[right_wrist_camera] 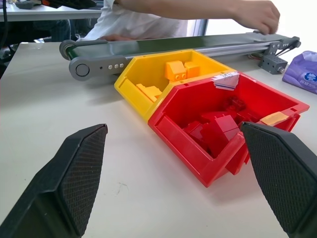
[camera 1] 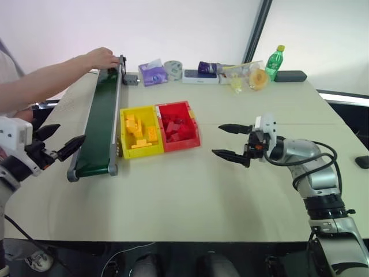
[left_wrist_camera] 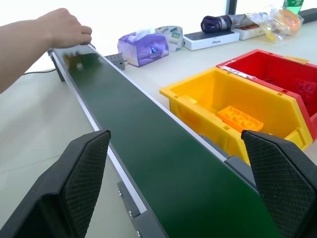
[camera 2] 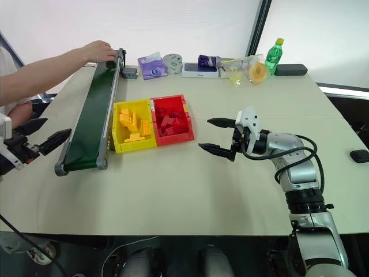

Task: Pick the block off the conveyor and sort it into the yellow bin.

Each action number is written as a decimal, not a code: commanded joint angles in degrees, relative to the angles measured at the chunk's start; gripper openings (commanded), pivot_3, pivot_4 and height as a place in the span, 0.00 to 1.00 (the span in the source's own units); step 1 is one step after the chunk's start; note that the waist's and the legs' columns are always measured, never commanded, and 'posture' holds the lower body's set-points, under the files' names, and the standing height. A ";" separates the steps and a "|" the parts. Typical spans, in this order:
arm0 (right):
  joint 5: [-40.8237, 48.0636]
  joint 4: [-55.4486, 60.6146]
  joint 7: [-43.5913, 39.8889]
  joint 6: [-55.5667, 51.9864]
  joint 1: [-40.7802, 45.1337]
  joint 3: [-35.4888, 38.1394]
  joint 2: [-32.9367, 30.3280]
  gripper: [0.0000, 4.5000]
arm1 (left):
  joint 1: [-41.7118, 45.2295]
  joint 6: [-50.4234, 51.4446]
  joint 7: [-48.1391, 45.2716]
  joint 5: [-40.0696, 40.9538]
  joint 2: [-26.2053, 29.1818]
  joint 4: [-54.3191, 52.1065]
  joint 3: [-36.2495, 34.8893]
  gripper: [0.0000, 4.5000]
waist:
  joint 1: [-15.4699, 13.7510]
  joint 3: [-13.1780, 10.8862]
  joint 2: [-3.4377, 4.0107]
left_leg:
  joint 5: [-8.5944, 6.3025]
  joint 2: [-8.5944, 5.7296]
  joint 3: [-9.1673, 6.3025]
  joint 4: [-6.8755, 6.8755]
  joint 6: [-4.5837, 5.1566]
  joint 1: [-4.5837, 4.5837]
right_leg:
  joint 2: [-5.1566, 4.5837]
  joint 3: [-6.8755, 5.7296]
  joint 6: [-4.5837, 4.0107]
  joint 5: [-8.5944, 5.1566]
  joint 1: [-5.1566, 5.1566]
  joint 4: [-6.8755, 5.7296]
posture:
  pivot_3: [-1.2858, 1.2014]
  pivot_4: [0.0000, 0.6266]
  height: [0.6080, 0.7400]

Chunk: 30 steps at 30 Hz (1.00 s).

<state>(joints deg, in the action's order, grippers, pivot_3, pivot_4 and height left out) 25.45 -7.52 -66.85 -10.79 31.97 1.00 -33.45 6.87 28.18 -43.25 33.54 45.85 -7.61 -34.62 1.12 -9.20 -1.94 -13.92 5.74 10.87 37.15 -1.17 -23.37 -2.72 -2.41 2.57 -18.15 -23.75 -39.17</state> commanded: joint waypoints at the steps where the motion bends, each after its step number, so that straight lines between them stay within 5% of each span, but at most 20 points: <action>1: 0.61 2.16 0.11 0.57 0.27 1.02 0.03 1.00 | 0.76 -0.40 0.24 1.08 0.48 -1.40 -0.73 0.99 | 0.00 0.00 0.00 | 0.00 0.00 0.00 0.00 0.00 0.00 | 0.00 0.00 0.00 0.00 0.00 0.00 | 0.52 0.24 1.00; 30: 0.36 1.36 -0.26 0.96 0.90 0.90 0.67 1.00 | 0.37 -1.77 2.68 0.24 0.05 -2.19 -0.43 0.99 | 0.00 0.00 0.00 | 0.00 0.00 0.00 0.00 0.00 0.00 | 0.00 0.00 0.00 0.00 0.00 0.00 | 0.52 0.24 1.00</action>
<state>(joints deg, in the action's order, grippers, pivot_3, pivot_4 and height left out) 25.37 -7.51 -66.92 -10.78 31.98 0.90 -32.62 6.89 27.91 -41.00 33.94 45.83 -7.61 -34.58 1.11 -9.20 -1.94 -13.92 5.74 10.87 37.15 -1.17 -23.37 -2.71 -2.40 2.57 -18.15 -23.75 -39.17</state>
